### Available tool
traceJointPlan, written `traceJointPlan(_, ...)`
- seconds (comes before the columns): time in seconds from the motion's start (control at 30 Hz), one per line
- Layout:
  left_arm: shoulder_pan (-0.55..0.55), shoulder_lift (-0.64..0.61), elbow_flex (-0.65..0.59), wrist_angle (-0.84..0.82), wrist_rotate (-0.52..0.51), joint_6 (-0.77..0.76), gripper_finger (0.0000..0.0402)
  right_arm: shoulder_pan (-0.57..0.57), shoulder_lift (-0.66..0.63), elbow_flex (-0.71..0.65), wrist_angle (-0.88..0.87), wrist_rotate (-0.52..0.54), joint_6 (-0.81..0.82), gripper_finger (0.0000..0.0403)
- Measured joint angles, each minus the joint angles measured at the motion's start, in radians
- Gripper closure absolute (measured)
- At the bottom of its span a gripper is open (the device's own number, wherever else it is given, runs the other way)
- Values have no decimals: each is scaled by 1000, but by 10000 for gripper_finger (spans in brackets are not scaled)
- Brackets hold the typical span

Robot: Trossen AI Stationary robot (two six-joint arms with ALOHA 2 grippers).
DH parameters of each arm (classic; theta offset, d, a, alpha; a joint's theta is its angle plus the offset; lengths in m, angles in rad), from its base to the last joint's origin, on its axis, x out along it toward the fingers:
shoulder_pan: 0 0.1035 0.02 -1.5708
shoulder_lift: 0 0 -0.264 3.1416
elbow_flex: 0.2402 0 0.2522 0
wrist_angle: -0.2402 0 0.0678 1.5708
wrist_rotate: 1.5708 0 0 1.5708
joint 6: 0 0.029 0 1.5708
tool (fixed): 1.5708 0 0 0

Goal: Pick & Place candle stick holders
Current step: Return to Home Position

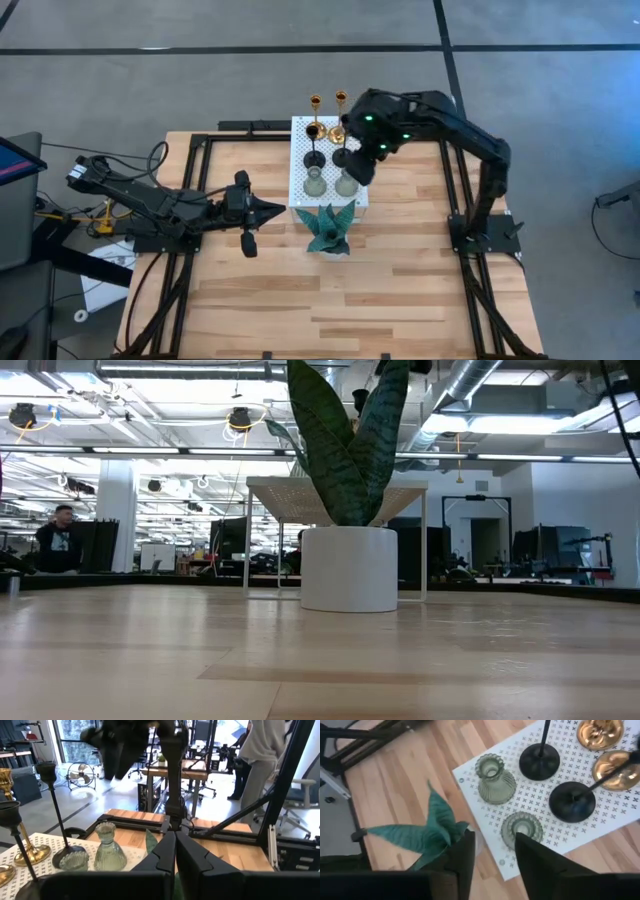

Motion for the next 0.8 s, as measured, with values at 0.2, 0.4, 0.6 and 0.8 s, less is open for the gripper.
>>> traceJointPlan(0.2,0,-32,-1,-74,1,7,389,72,-85,0,2,89,-85,378)
traceJointPlan(0.4,-1,-93,-1,-159,150,-11,395,164,-157,0,8,180,-151,393)
traceJointPlan(0.6,-2,-167,-1,-159,180,-14,395,233,-212,-1,8,193,-216,401)
traceJointPlan(0.8,-2,-178,-1,-163,180,-14,395,283,-259,-1,6,269,-216,402)
